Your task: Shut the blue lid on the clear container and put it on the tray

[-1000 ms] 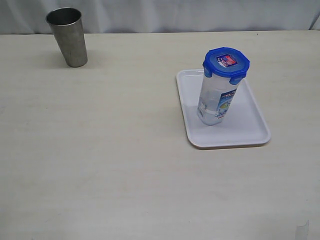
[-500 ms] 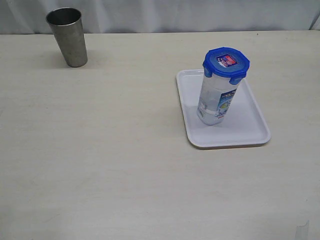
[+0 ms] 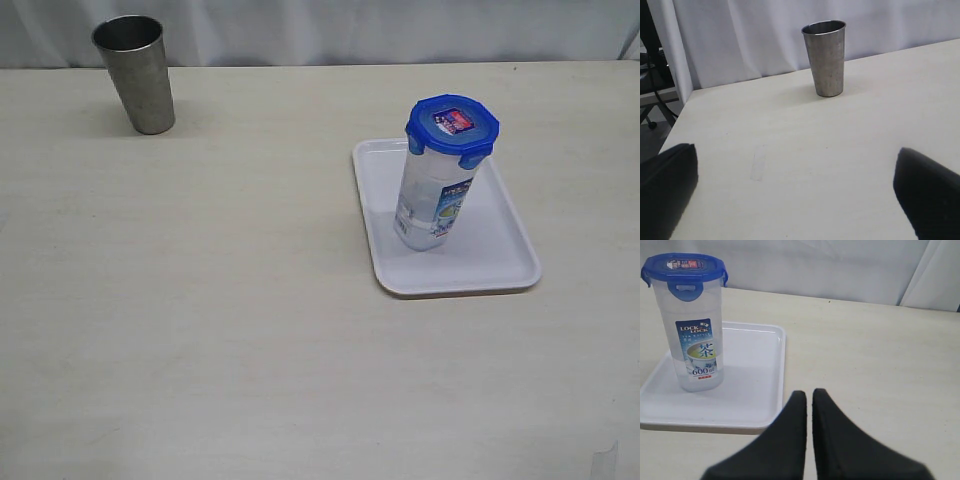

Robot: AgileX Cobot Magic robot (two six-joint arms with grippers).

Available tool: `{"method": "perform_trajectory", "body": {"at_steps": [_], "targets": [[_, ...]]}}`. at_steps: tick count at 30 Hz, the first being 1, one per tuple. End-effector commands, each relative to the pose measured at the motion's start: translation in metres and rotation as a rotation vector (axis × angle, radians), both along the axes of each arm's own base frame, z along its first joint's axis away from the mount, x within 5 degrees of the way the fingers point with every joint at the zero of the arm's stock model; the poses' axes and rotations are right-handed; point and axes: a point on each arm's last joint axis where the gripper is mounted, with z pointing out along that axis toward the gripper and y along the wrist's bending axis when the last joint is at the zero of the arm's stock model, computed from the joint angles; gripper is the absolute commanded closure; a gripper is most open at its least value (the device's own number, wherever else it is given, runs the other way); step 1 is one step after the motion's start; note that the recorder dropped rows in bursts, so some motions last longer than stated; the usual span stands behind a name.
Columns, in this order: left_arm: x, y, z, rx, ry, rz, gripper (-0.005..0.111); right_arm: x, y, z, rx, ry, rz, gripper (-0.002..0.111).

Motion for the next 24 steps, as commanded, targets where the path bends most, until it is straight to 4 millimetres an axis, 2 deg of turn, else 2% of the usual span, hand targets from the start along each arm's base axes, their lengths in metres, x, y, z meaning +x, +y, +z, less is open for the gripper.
{"method": "perform_trajectory", "body": {"at_steps": [1, 21, 24], "targets": [[-0.0001, 0.0001, -0.0004, -0.019, -0.001, 0.006, 0.003, -0.0004, -0.0003, -0.0003, -0.005, -0.003, -0.003, 0.104], [-0.0001, 0.0004, -0.0006, -0.061, 0.002, 0.019, 0.003, -0.0004, -0.0003, -0.0003, -0.005, -0.003, -0.003, 0.104], [-0.0001, 0.001, -0.0007, -0.062, 0.004, 0.026, 0.014, -0.0004, -0.0003, -0.0003, -0.005, -0.003, -0.003, 0.104]]}}
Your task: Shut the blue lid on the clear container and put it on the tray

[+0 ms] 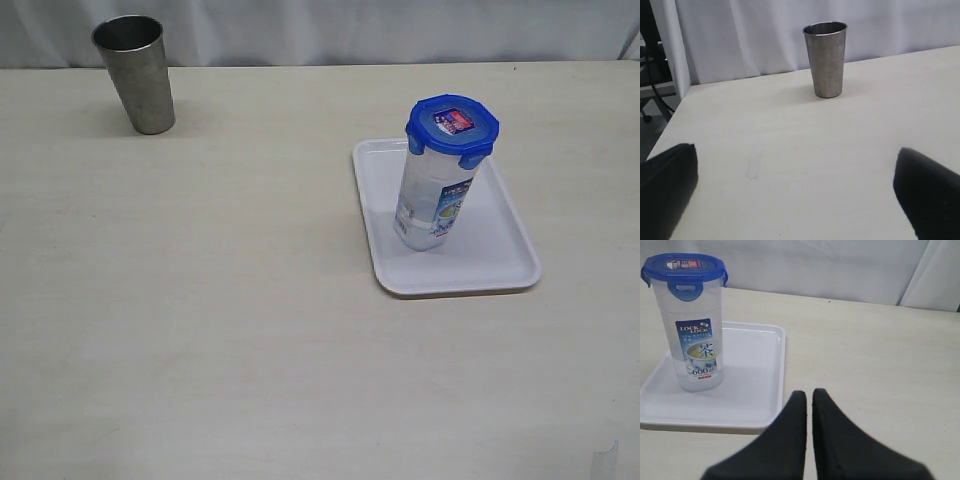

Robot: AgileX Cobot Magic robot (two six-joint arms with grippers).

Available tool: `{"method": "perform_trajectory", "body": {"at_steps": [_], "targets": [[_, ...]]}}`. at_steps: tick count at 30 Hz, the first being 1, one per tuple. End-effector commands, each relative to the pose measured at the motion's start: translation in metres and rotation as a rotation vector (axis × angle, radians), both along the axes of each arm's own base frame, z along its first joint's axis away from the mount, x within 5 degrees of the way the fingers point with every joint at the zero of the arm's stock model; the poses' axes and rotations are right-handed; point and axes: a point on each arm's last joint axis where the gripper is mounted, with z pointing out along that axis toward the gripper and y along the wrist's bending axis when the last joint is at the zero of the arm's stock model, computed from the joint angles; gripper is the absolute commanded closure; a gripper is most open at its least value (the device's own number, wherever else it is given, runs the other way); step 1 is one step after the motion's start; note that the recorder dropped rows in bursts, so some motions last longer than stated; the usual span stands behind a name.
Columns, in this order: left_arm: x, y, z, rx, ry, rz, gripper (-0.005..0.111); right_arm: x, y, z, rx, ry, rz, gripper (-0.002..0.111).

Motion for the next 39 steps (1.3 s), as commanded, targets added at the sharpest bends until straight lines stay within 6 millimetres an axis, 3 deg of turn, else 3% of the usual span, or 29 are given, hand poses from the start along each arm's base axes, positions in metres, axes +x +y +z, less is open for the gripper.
{"method": "perform_trajectory", "body": {"at_steps": [1, 7, 10, 39], "targets": [[-0.0001, 0.0008, -0.0007, -0.001, 0.001, 0.01, 0.023, -0.0004, -0.0003, -0.0003, -0.005, -0.003, -0.003, 0.104], [-0.0002, 0.0008, -0.0011, 0.042, 0.004, 0.001, 0.084, -0.0004, -0.0003, -0.0003, -0.005, -0.003, -0.003, 0.104], [-0.0002, 0.0007, -0.0011, 0.036, 0.004, 0.001, 0.106, -0.0004, -0.0003, -0.0003, -0.005, -0.003, -0.003, 0.104], [0.0, -0.0009, 0.0002, -0.018, -0.008, -0.005, 0.107, -0.0004, -0.0003, -0.0003, -0.005, -0.003, -0.003, 0.104]]}}
